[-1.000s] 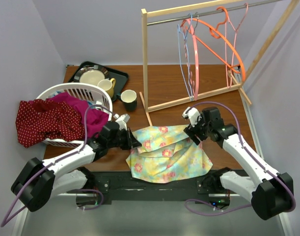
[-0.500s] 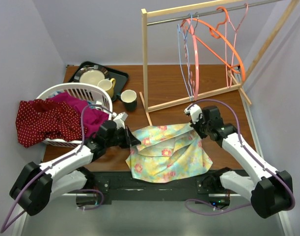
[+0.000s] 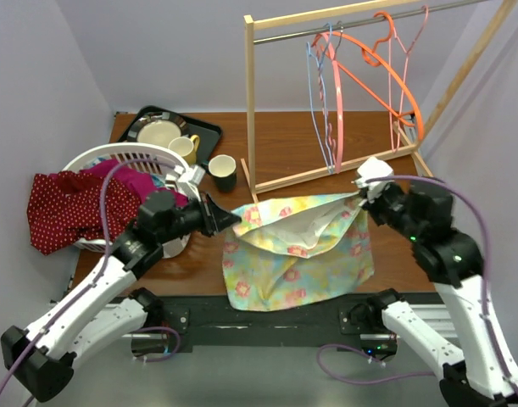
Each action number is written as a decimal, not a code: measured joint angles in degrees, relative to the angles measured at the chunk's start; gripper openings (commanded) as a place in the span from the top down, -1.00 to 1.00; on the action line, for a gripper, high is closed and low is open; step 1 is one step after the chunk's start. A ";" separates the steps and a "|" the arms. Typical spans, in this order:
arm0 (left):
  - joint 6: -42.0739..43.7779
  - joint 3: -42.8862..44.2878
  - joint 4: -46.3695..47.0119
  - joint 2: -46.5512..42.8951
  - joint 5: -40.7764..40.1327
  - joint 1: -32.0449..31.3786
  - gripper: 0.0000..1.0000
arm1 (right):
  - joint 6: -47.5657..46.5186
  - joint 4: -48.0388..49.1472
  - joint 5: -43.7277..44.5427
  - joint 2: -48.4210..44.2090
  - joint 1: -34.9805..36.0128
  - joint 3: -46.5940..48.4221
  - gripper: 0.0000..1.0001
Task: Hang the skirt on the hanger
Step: Fold the skirt
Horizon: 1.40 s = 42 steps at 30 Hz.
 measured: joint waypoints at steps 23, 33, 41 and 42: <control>2.05 24.09 -7.41 -11.85 9.11 -0.09 1.00 | -11.63 -29.18 -27.76 -2.97 -12.15 41.86 1.00; -3.50 -4.33 7.93 1.90 2.45 0.44 1.00 | -4.31 -10.84 -16.76 -1.42 -12.46 4.83 1.00; -6.82 -11.19 24.48 20.68 5.33 7.23 1.00 | -5.90 1.25 -12.07 8.24 -12.44 -9.81 1.00; -6.97 -11.89 26.25 21.31 6.08 7.98 1.00 | -6.56 1.70 -11.91 8.24 -12.44 -10.93 1.00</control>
